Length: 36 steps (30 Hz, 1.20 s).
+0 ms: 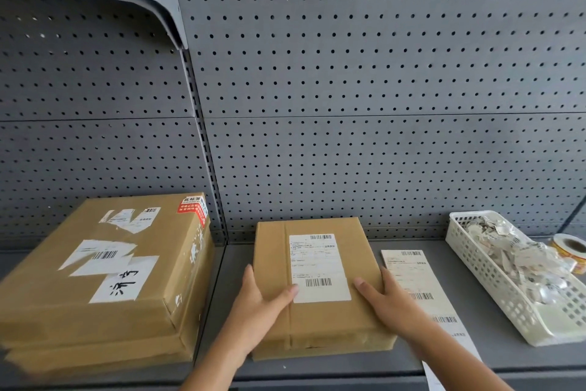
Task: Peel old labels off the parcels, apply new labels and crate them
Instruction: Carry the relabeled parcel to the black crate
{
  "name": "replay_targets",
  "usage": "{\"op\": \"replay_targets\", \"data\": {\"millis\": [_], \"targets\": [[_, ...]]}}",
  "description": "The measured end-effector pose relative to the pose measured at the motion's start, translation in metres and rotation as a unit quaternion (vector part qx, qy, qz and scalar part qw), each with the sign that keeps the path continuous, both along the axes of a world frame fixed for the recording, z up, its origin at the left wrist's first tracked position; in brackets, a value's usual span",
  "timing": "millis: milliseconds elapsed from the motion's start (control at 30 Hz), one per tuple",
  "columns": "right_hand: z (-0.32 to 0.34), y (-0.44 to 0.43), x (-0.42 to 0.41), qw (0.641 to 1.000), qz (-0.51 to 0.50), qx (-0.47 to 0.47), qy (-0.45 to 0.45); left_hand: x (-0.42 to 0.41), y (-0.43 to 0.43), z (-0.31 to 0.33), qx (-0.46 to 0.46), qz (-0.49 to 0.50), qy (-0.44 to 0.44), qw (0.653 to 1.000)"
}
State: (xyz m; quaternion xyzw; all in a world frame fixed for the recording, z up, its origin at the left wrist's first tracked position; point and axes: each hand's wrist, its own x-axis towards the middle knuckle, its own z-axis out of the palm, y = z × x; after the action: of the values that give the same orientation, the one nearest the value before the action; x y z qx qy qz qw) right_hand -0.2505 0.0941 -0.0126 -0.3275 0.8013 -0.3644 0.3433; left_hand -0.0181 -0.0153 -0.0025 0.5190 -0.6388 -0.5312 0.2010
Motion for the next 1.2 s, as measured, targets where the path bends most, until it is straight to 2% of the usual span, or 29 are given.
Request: {"op": "replay_targets", "data": {"millis": [167, 267, 567, 867, 1200], "targets": [[0.003, 0.006, 0.010, 0.999, -0.027, -0.030, -0.029, 0.001, 0.001, -0.002, -0.009, 0.007, 0.015, 1.000], [0.012, 0.013, 0.015, 0.998, -0.045, -0.038, -0.011, 0.001, 0.005, 0.004, -0.029, 0.000, 0.032, 0.999], [0.045, 0.048, 0.029, 0.986, -0.128, -0.104, -0.027, -0.009, 0.005, 0.027, -0.075, -0.061, 0.076, 0.992], [0.064, 0.104, 0.029, 0.969, -0.210, -0.131, 0.019, -0.034, 0.028, 0.047, -0.113, -0.135, 0.107, 0.979], [0.082, 0.203, 0.000, 0.946, -0.295, -0.124, 0.053, -0.101, 0.101, 0.070, -0.119, -0.235, 0.142, 0.954]]}}
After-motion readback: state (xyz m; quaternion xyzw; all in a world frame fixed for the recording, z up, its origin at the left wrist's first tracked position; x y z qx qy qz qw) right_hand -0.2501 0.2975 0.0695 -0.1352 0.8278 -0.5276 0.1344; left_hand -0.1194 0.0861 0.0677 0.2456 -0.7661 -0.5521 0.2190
